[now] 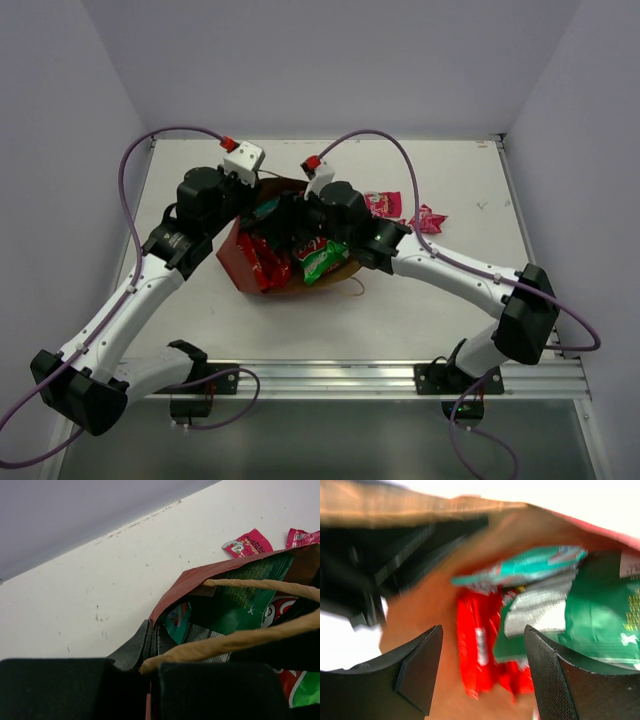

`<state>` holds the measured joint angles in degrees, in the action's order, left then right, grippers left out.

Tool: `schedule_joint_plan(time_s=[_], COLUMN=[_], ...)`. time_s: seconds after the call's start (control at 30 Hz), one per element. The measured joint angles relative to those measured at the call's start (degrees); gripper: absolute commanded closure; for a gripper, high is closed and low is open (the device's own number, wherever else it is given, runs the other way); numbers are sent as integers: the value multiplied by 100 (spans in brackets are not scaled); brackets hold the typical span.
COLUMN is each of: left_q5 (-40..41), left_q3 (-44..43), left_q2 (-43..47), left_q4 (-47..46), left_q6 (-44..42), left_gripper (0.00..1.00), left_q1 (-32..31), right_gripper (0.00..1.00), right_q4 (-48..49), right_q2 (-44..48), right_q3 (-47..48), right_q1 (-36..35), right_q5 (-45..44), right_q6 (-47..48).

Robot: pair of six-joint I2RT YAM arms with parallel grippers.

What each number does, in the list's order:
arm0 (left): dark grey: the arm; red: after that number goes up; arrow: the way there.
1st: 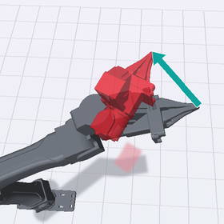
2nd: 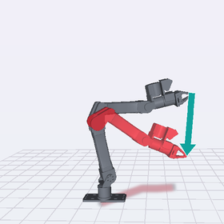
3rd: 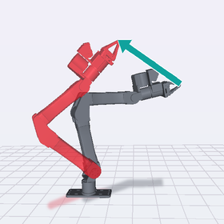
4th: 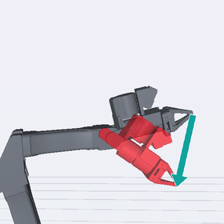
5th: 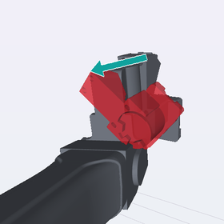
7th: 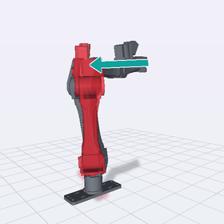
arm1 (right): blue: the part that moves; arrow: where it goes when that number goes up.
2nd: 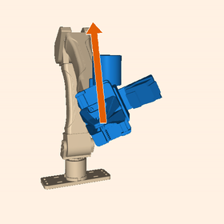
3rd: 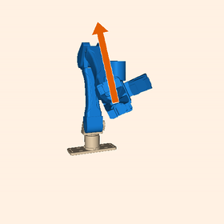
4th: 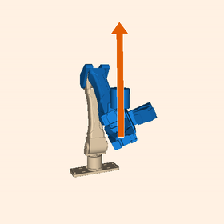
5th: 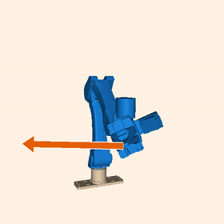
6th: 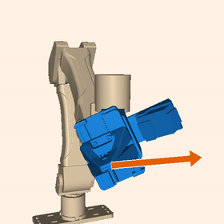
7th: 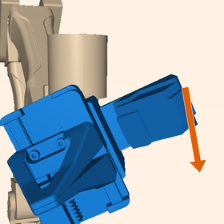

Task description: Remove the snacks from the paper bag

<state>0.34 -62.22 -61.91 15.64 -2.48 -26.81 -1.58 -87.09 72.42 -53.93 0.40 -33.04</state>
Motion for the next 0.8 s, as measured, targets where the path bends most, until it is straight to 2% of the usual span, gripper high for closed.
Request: schedule_joint_plan(time_s=[0.33,0.8], left_q5=[229,256], left_q3=[0,0], left_q2=[0,31], left_q4=[35,133], left_q6=[212,249], left_gripper=[100,100], left_q1=[0,0], right_gripper=[34,28], right_q4=[-264,-474], right_q2=[-444,-1447], right_q3=[754,960], right_q1=[4,107], right_q5=[-754,-977], right_q6=[-1805,-3102])
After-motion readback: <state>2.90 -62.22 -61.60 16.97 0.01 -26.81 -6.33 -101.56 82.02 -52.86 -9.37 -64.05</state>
